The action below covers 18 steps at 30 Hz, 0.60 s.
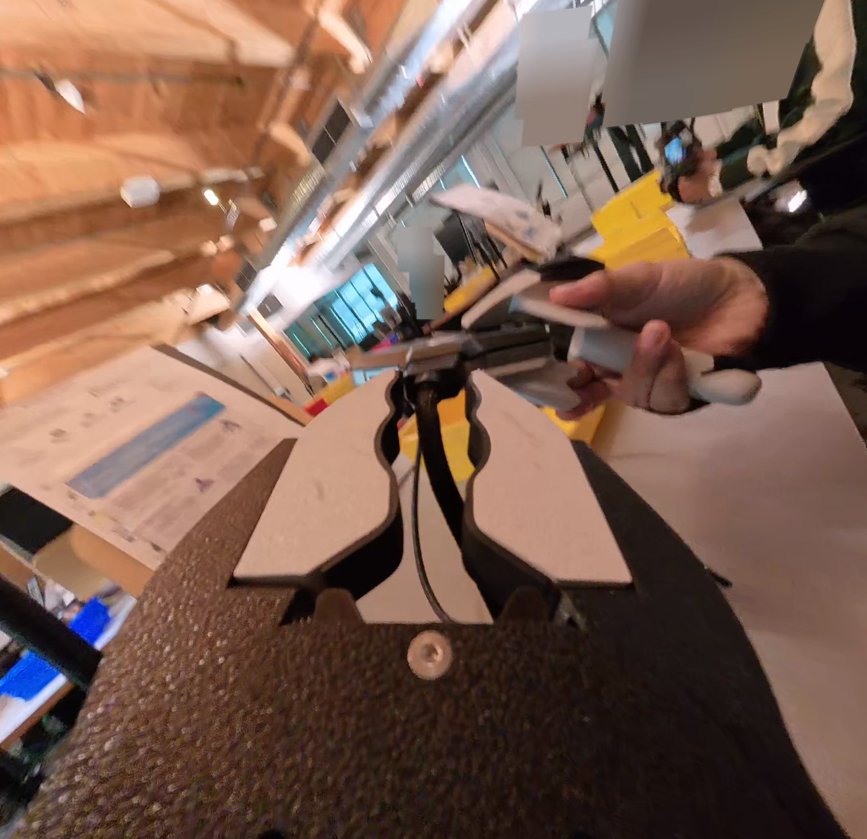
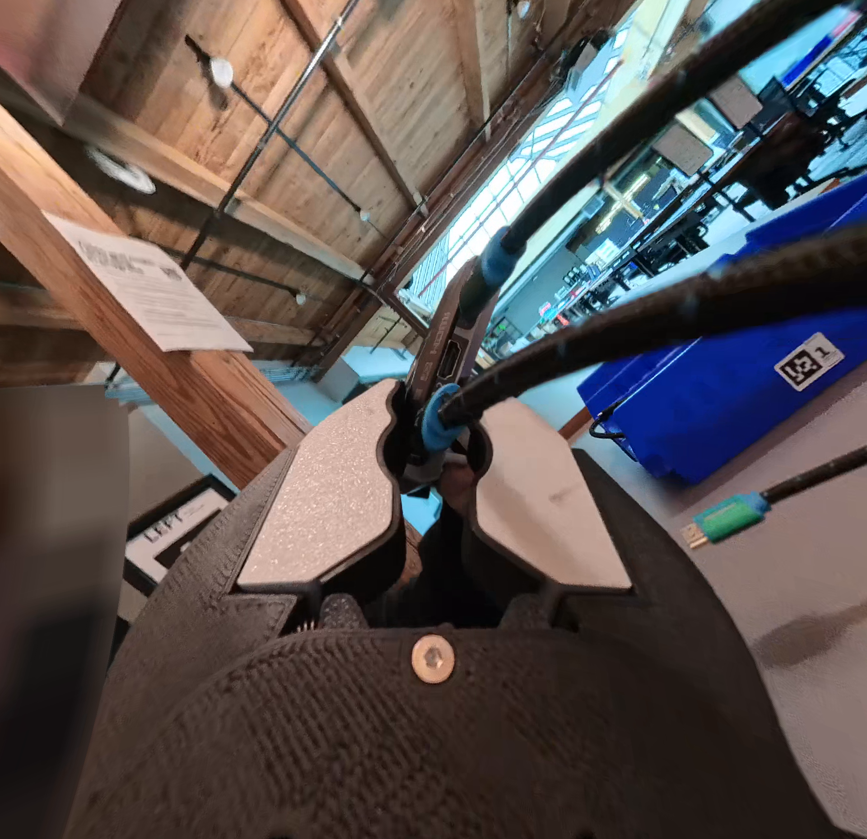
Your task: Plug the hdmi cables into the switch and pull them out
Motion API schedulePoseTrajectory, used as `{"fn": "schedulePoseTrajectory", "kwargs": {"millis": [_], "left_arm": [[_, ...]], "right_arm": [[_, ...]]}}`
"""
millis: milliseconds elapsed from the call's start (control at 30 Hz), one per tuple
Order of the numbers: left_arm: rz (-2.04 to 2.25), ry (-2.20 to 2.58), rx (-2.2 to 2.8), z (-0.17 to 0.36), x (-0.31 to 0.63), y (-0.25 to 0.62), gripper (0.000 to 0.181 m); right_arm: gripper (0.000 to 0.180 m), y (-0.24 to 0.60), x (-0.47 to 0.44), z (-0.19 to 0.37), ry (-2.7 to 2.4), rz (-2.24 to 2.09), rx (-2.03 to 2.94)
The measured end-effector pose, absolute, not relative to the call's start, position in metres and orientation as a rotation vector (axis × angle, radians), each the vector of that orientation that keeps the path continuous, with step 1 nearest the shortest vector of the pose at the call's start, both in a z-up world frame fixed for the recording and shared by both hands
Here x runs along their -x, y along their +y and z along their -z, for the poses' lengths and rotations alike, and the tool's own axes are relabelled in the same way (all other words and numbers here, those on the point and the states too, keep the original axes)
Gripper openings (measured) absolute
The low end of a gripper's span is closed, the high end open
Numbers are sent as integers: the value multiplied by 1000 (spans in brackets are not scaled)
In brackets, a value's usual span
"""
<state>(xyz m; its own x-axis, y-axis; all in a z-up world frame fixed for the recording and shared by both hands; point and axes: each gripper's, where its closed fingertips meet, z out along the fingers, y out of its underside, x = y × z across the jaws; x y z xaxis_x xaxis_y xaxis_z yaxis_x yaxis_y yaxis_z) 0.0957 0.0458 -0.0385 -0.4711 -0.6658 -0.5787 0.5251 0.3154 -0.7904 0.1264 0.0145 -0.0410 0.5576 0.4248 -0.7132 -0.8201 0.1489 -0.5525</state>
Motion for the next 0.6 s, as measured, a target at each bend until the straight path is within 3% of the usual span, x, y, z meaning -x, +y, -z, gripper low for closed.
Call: {"fn": "schedulePoseTrajectory", "kwargs": {"millis": [200,600], "left_arm": [[1483,1508,190,36,-86,53,29],[1730,1482,266,34,-85,46,22]], "right_arm": [[24,22,-126,43,520,-928,1026],[23,19,-114,32,547,-944,982]]}}
